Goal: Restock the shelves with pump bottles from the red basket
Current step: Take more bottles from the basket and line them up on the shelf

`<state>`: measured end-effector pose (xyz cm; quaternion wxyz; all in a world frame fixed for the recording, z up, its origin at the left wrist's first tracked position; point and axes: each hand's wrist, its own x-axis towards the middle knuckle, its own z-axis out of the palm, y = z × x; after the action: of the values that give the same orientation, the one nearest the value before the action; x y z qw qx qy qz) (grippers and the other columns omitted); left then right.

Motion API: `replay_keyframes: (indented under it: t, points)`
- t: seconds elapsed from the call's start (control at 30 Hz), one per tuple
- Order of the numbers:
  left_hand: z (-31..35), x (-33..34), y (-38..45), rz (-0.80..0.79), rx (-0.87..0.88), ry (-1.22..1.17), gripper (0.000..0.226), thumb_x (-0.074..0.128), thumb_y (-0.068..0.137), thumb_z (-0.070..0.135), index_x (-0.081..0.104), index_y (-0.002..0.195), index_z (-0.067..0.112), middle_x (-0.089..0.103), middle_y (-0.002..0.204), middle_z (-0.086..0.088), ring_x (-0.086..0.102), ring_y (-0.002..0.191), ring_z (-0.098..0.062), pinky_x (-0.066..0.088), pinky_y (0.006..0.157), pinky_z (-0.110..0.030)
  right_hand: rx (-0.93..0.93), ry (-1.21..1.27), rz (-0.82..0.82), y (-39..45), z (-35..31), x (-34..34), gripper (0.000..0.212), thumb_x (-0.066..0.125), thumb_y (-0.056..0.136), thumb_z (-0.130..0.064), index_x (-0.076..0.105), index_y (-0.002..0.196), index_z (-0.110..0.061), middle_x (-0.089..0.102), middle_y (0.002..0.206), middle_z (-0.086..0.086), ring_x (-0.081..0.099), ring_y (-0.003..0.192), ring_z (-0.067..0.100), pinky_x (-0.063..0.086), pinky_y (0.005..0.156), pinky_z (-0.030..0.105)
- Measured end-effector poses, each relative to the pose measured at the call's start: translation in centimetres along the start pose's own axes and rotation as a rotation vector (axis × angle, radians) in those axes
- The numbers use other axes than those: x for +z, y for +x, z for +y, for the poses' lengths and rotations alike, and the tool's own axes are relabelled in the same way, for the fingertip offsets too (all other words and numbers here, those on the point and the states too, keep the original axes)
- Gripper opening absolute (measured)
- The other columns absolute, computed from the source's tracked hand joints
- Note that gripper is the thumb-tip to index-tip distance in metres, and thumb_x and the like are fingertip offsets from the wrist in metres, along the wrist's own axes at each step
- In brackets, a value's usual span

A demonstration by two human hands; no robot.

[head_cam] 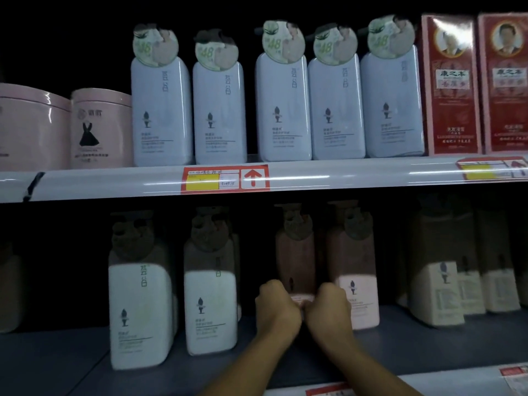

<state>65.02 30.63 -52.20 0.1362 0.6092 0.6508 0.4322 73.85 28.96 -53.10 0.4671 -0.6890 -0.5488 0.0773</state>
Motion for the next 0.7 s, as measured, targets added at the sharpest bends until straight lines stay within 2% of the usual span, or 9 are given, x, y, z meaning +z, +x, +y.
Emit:
replay_keyframes:
  t: [0.03,0.1,0.13,0.2,0.27,0.37,0.43,0.57,0.7]
  points:
    - [0.0,0.2,0.3,0.000,-0.013,-0.006,0.005,0.065,0.087,0.016,0.063,0.087,0.011,0.069,0.098,-0.006,0.064,0.084,-0.020,0.054,0.071,-0.030,0.003,0.008,-0.023,0.2,-0.1,0.1,0.022,0.062,0.090,-0.013,0.047,0.073,-0.013,0.068,0.099,0.014,0.065,0.096,0.033,0.040,0.069,0.029]
    - [0.0,0.4,0.8,-0.004,-0.048,-0.018,0.011,0.060,0.092,0.012,0.069,0.094,0.008,0.071,0.100,-0.008,0.064,0.082,-0.020,0.054,0.069,-0.030,0.002,0.032,-0.073,0.3,-0.3,0.1,0.031,0.065,0.091,-0.016,0.043,0.069,-0.014,0.067,0.097,0.014,0.066,0.098,0.032,0.039,0.068,0.028]
    - [0.0,0.4,1.1,-0.007,-0.064,-0.036,0.014,0.056,0.094,0.009,0.070,0.096,0.007,0.071,0.101,-0.009,0.064,0.082,-0.020,0.055,0.069,-0.030,-0.004,0.030,-0.100,0.3,-0.4,0.0,0.028,0.065,0.092,-0.017,0.046,0.071,-0.013,0.067,0.098,0.014,0.066,0.100,0.032,0.038,0.067,0.027]
    - [0.1,0.2,1.2,-0.025,-0.082,-0.066,0.017,0.054,0.094,0.006,0.070,0.099,0.005,0.072,0.102,-0.010,0.067,0.085,-0.022,0.057,0.071,-0.030,-0.025,-0.006,-0.176,0.2,-0.1,-0.1,0.016,0.063,0.093,-0.019,0.058,0.086,-0.006,0.070,0.107,0.016,0.067,0.104,0.031,0.036,0.067,0.024]
    - [0.2,-0.3,0.9,-0.040,-0.060,-0.053,0.011,0.063,0.091,0.008,0.068,0.101,0.005,0.071,0.104,-0.010,0.068,0.091,-0.023,0.057,0.073,-0.030,-0.055,0.007,-0.240,0.0,0.1,-0.4,0.023,0.062,0.094,-0.020,0.065,0.104,0.000,0.071,0.113,0.016,0.067,0.105,0.028,0.038,0.069,0.022]
    - [0.5,-1.4,-0.6,-0.021,-0.002,-0.026,0.019,0.068,0.089,0.016,0.058,0.105,0.009,0.064,0.110,-0.008,0.063,0.096,-0.022,0.054,0.078,-0.033,-0.129,0.034,-0.297,-0.8,0.0,-1.8,0.027,0.061,0.096,-0.022,0.069,0.112,-0.002,0.075,0.109,0.012,0.069,0.097,0.021,0.050,0.075,0.026]
    - [0.7,-2.6,-2.0,0.006,0.037,0.000,0.021,0.063,0.092,0.015,0.053,0.110,0.013,0.061,0.115,-0.008,0.062,0.100,-0.023,0.054,0.083,-0.037,-0.180,0.048,-0.296,-2.0,-0.7,-3.2,0.027,0.061,0.097,-0.019,0.070,0.118,-0.005,0.075,0.110,0.008,0.068,0.095,0.015,0.053,0.081,0.025]
    - [0.9,-5.2,-5.5,-0.008,0.132,-0.052,0.032,0.065,0.088,0.022,0.052,0.116,0.016,0.064,0.117,-0.007,0.064,0.103,-0.026,0.054,0.087,-0.041,-0.246,0.079,-0.189,-5.8,-2.5,-6.3,0.036,0.058,0.099,-0.017,0.062,0.133,-0.007,0.069,0.128,0.011,0.064,0.118,0.022,0.046,0.093,0.024]
    - [0.7,-7.9,-10.2,-0.020,0.190,-0.080,0.032,0.063,0.088,0.026,0.054,0.118,0.019,0.065,0.115,-0.005,0.064,0.100,-0.024,0.049,0.077,-0.033,-0.310,0.106,-0.152,-10.6,-3.2,-9.0,0.034,0.057,0.100,-0.020,0.064,0.132,-0.010,0.073,0.120,0.009,0.067,0.110,0.020,0.050,0.091,0.025]
